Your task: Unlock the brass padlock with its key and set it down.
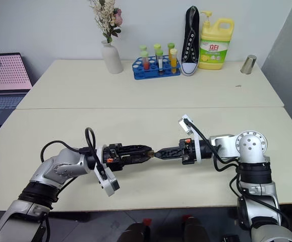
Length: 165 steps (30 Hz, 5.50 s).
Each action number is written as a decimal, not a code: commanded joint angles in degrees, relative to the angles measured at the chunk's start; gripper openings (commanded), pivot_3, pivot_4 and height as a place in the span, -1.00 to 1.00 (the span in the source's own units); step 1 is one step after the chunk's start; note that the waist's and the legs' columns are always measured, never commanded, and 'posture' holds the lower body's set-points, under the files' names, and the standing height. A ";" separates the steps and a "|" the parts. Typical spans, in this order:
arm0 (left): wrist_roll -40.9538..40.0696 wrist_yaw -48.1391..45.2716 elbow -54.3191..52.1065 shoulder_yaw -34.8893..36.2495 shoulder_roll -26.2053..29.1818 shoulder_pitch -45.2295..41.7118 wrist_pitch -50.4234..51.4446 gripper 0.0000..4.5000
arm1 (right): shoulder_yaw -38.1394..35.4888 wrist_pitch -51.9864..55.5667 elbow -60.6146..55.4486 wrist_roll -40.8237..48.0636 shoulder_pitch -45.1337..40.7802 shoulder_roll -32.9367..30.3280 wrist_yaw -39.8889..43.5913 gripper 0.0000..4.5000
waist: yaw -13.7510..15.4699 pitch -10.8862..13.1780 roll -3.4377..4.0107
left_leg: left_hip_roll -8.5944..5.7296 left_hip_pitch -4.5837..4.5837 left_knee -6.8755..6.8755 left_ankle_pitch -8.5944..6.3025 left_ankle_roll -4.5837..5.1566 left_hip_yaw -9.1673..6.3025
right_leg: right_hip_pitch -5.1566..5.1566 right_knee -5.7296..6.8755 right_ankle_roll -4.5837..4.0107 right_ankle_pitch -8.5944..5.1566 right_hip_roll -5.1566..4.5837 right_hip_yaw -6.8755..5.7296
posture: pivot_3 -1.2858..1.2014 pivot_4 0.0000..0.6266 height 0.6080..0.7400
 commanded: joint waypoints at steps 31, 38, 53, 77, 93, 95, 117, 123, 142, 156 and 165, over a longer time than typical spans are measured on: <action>-1.57 1.96 -1.10 -3.06 -0.28 -0.34 2.27 -0.57 | 16.60 -34.38 -23.56 -26.91 10.40 -7.09 17.74 1.00 | 0.03 0.00 0.04 | -0.01 -0.77 0.19 0.02 -0.03 0.00 | -0.83 0.15 -0.01 0.01 0.02 -0.02 | 0.03 -0.52 1.00; -1.57 2.25 -1.37 -3.14 -0.15 -0.19 2.62 -0.57 | 17.18 -34.96 -22.20 -28.85 10.35 -5.93 18.18 0.58 | 0.01 0.00 0.04 | -0.02 -0.77 0.18 0.03 -0.03 0.00 | -0.84 0.15 -0.02 0.01 0.02 -0.02 | 0.03 -0.52 1.00; -1.70 2.73 -2.13 -2.48 0.02 0.86 3.91 -0.57 | 15.95 -34.99 -21.09 -29.21 9.71 -5.24 20.34 -0.93 | -0.01 0.00 0.04 | -0.04 -0.77 0.19 0.03 -0.03 0.00 | -0.84 0.16 -0.02 0.02 0.03 -0.02 | 0.03 -0.52 1.00; -23.33 -5.00 -6.60 -1.67 6.39 12.21 20.24 -0.03 | 15.35 -37.16 -19.10 -31.75 8.25 -6.26 23.04 -0.93 | -0.02 -0.01 0.06 | 0.03 -0.75 0.20 0.02 -0.02 0.00 | -0.84 0.18 -0.03 0.02 0.00 0.00 | 0.03 -0.52 1.00; -49.03 -16.43 -22.03 0.39 -5.23 11.50 66.29 -1.00 | 15.71 -37.29 -20.01 -32.15 7.89 -6.55 24.13 -0.93 | -0.15 -0.02 0.06 | 0.04 -0.75 0.22 0.03 -0.04 -0.01 | -0.85 0.20 -0.04 0.03 0.03 -0.01 | 0.03 -0.52 1.00; -51.06 -17.15 -24.17 0.93 -5.91 11.73 70.30 -1.00 | 15.74 -37.26 -20.12 -32.16 7.97 -6.57 24.11 -0.93 | -0.14 -0.02 0.06 | 0.04 -0.75 0.23 0.03 -0.05 0.00 | -0.85 0.20 -0.04 0.03 0.03 0.00 | 0.03 -0.52 1.00; -61.12 -24.82 -37.12 6.56 -3.88 15.50 94.90 -1.00 | 15.96 -37.39 -20.18 -32.44 8.38 -6.49 24.20 -0.93 | -0.04 -0.02 0.06 | 0.06 -0.75 0.22 0.04 -0.05 0.01 | -0.83 0.18 -0.05 0.03 0.02 0.01 | 0.03 -0.52 1.00; -65.17 -25.01 -39.55 8.93 -3.57 15.13 100.22 -1.00 | 16.14 -37.55 -20.00 -32.69 8.45 -6.57 24.32 -0.93 | -0.03 -0.02 0.06 | 0.08 -0.75 0.22 0.04 -0.05 0.01 | -0.83 0.18 -0.05 0.03 0.02 0.02 | 0.03 -0.52 1.00; -69.60 -21.44 -41.05 12.43 -5.89 13.23 107.01 -1.00 | 16.39 -37.52 -20.17 -33.12 8.79 -6.25 24.74 -0.93 | -0.04 -0.02 0.06 | 0.07 -0.75 0.22 0.12 -0.19 0.02 | -0.83 0.17 -0.05 0.03 0.02 0.03 | 0.03 -0.52 1.00; -66.29 -20.32 -40.18 12.26 -7.00 13.00 104.43 -1.00 | 16.51 -37.56 -20.18 -33.16 8.88 -6.24 24.92 -0.93 | -0.02 -0.02 0.06 | 0.07 -0.75 0.22 0.12 -0.21 0.02 | -0.83 0.17 -0.05 0.03 0.02 0.03 | 0.03 -0.52 1.00; -59.22 -21.52 -40.08 10.22 -5.31 13.66 100.12 -1.00 | 16.44 -37.50 -20.09 -33.31 8.86 -6.21 24.79 -0.93 | -0.03 -0.02 0.06 | 0.06 -0.75 0.22 0.13 -0.22 0.02 | -0.83 0.17 -0.05 0.03 0.02 0.03 | 0.03 -0.52 1.00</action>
